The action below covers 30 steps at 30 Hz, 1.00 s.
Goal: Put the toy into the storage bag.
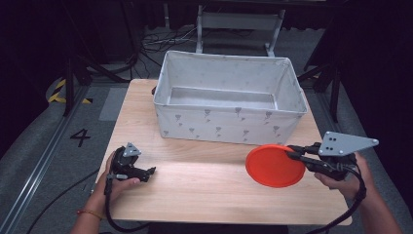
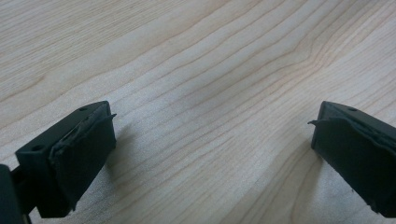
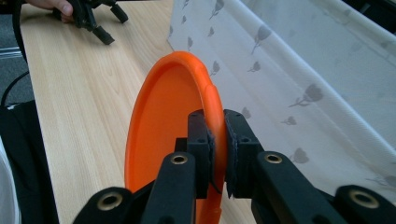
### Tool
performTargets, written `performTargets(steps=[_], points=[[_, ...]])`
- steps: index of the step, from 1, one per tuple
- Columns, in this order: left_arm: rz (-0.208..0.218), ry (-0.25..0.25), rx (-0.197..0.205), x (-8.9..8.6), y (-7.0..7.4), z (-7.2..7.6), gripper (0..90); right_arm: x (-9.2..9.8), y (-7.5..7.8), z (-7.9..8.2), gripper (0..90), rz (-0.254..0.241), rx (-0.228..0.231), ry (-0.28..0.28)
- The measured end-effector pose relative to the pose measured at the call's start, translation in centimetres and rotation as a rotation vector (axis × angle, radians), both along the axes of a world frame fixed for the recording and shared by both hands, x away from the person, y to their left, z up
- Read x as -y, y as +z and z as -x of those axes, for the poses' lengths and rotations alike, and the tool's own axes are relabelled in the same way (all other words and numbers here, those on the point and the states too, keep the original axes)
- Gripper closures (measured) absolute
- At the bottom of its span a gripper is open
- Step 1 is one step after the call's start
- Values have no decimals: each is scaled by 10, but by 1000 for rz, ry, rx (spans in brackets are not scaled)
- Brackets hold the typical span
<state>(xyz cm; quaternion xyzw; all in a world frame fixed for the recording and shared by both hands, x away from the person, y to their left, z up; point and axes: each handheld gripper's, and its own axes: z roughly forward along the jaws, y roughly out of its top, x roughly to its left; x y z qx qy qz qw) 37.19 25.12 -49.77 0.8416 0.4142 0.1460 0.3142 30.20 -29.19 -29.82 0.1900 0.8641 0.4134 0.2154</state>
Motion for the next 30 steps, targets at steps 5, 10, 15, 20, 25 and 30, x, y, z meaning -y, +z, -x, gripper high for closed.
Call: performTargets(steps=[5,10,15,20,25,30], points=[[0,0,-1,0,0,0,1,7,14,0,821,-9,13,-11],[0,0,0,0,0,0,1,12,31,-2,822,-11,27,-19],[0,0,0,0,0,0,1,12,48,-7,821,7,34,-10],[1,1,0,0,0,0,1,10,62,-13,821,27,40,3],[1,1,0,0,0,0,1,12,75,-24,821,37,38,-2],[1,1,0,0,0,0,1,13,86,-32,821,50,39,-10]])
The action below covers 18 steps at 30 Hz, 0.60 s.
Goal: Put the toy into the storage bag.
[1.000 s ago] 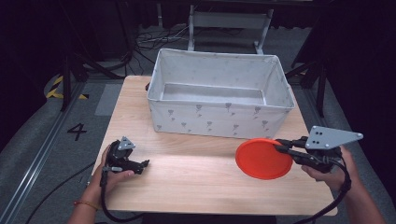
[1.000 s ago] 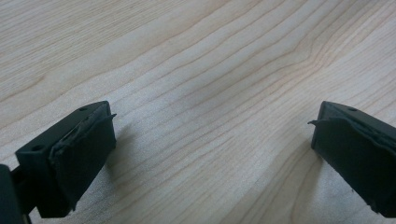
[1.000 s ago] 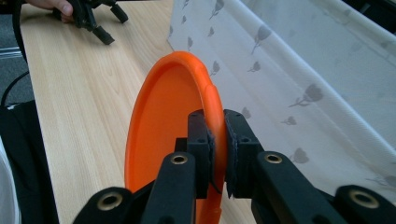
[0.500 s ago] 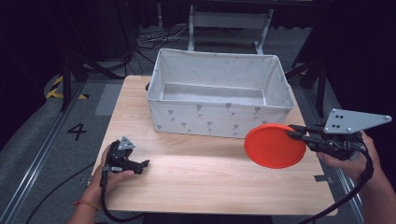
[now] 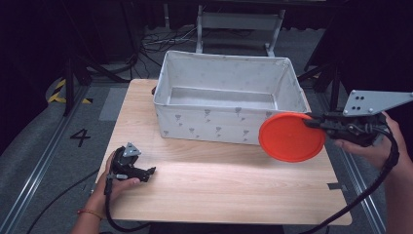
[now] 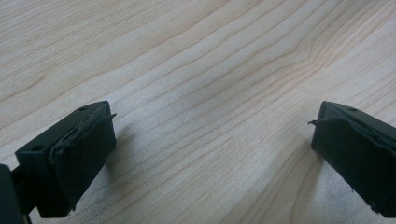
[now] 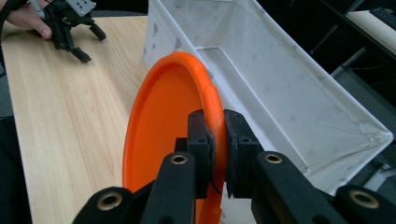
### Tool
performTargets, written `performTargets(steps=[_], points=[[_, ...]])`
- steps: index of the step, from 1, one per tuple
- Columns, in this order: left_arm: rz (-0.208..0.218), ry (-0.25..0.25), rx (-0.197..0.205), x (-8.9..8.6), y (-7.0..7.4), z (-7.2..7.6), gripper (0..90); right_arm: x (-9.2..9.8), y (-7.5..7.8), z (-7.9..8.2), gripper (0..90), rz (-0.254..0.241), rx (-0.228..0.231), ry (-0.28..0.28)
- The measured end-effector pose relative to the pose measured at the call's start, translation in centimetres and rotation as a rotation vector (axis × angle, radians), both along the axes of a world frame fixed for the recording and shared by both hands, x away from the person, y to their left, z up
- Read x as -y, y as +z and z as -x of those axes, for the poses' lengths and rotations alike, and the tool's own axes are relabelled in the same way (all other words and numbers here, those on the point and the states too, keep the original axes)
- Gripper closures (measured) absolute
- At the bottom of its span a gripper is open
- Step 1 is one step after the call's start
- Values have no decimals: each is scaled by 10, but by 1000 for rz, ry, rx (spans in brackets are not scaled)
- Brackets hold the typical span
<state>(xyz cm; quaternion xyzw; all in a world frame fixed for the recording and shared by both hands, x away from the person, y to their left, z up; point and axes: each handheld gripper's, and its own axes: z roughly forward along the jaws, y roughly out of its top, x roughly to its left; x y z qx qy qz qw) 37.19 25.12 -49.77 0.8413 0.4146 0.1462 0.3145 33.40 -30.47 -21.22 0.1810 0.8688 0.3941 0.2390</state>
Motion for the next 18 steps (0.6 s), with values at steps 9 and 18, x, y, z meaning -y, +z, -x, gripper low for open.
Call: performTargets(steps=[9,18], points=[[0,-2,2,0,0,0,1,0,19,-26,821,10,-2,-30],[-1,-3,1,0,0,0,1,-4,36,-55,821,-15,11,-60]])
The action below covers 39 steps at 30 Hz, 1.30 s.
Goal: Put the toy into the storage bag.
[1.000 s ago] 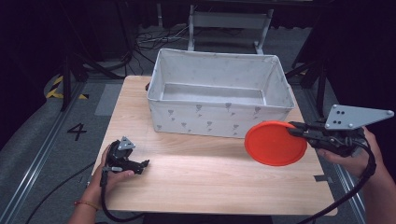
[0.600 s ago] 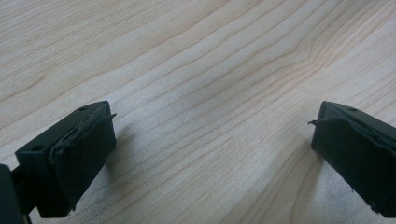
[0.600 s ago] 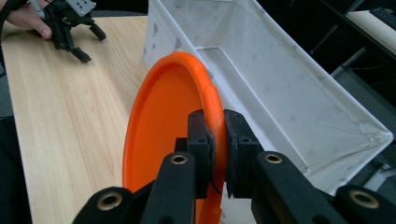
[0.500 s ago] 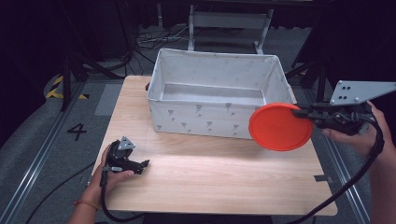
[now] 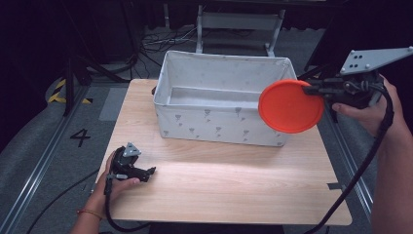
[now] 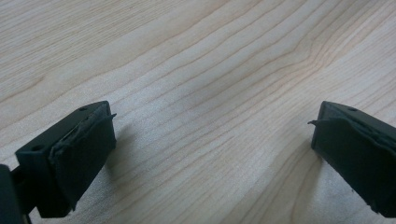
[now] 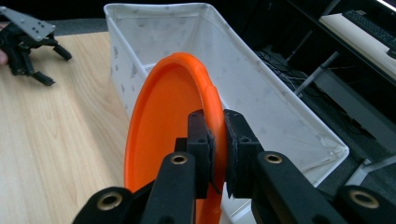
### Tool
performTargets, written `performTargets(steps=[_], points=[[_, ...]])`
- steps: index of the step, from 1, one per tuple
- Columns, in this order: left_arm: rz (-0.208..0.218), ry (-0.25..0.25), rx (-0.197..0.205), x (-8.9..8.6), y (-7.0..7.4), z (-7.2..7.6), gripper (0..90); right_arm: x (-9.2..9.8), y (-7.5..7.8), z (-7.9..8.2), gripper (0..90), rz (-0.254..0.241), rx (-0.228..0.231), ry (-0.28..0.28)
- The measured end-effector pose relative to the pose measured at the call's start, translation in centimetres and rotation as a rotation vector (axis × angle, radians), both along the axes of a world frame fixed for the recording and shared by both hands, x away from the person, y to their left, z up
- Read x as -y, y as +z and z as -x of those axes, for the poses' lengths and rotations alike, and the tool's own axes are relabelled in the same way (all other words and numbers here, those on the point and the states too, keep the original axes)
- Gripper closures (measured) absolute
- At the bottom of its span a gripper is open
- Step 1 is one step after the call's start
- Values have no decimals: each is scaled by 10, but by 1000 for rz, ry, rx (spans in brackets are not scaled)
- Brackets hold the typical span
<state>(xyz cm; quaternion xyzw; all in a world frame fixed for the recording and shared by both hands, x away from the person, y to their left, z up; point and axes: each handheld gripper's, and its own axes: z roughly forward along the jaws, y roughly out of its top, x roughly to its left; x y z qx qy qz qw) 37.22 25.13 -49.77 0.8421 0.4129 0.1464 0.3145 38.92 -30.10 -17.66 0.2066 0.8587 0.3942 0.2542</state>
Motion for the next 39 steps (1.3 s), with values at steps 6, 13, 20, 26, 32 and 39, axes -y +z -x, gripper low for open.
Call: performTargets(steps=[6,13,20,26,32,39], points=[[1,4,-1,0,0,0,1,1,6,-23,821,-36,-6,-13],[0,0,0,0,0,0,1,-2,6,-51,821,-26,-16,-47],[0,2,-1,0,0,0,1,-7,-1,-82,821,-31,-19,-47],[1,1,-1,0,0,0,1,-3,-19,-117,821,-39,-38,-63],[2,2,-1,0,0,0,2,-4,-34,-135,821,-3,-75,-68],[1,1,0,0,0,0,2,-12,-62,-150,820,84,-112,-48]])
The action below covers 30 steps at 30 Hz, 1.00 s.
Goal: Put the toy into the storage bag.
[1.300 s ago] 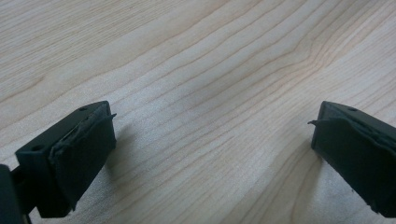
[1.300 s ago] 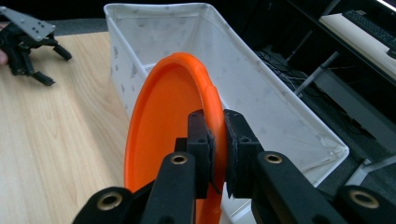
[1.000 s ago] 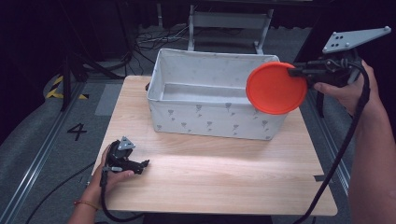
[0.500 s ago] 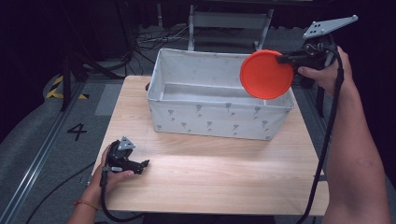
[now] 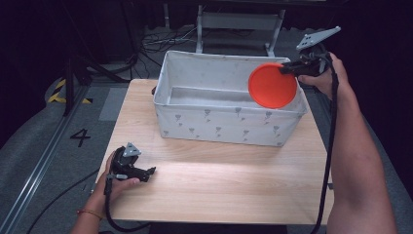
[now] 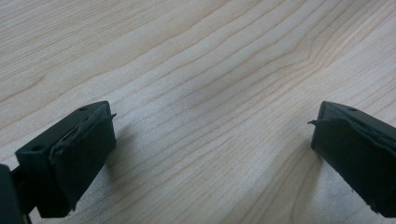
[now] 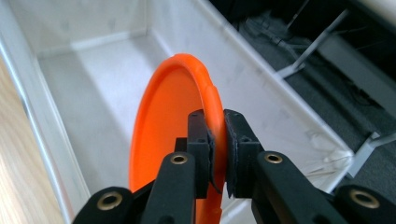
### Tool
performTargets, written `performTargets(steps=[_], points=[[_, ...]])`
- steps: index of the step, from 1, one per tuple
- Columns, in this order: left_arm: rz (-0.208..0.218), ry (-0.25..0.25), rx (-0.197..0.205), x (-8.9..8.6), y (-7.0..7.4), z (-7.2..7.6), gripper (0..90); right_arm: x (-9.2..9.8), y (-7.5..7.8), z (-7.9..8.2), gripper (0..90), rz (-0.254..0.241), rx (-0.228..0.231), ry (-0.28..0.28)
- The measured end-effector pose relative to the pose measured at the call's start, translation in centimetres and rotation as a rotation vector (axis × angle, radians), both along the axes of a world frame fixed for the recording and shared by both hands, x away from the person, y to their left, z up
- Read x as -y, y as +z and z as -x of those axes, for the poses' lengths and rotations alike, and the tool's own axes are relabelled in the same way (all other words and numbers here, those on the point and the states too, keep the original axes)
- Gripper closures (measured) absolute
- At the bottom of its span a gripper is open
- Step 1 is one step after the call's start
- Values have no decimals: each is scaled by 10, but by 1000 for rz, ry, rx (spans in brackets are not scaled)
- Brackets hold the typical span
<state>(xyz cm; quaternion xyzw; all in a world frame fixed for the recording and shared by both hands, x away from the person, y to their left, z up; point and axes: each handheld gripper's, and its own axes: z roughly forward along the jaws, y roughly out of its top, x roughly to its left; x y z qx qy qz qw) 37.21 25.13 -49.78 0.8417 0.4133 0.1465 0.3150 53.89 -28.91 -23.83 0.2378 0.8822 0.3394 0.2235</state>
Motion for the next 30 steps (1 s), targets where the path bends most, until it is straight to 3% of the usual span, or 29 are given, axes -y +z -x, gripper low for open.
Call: performTargets(steps=[3,7,19,30], points=[[1,1,-2,0,0,0,2,-4,-14,-3,820,43,-42,41],[-2,-2,0,0,0,0,1,-6,-22,-4,820,74,-65,66],[-1,-4,-3,0,0,0,2,-29,-58,-9,819,239,-185,156],[6,-3,-16,0,0,0,1,-39,-75,-16,815,301,-264,179]])
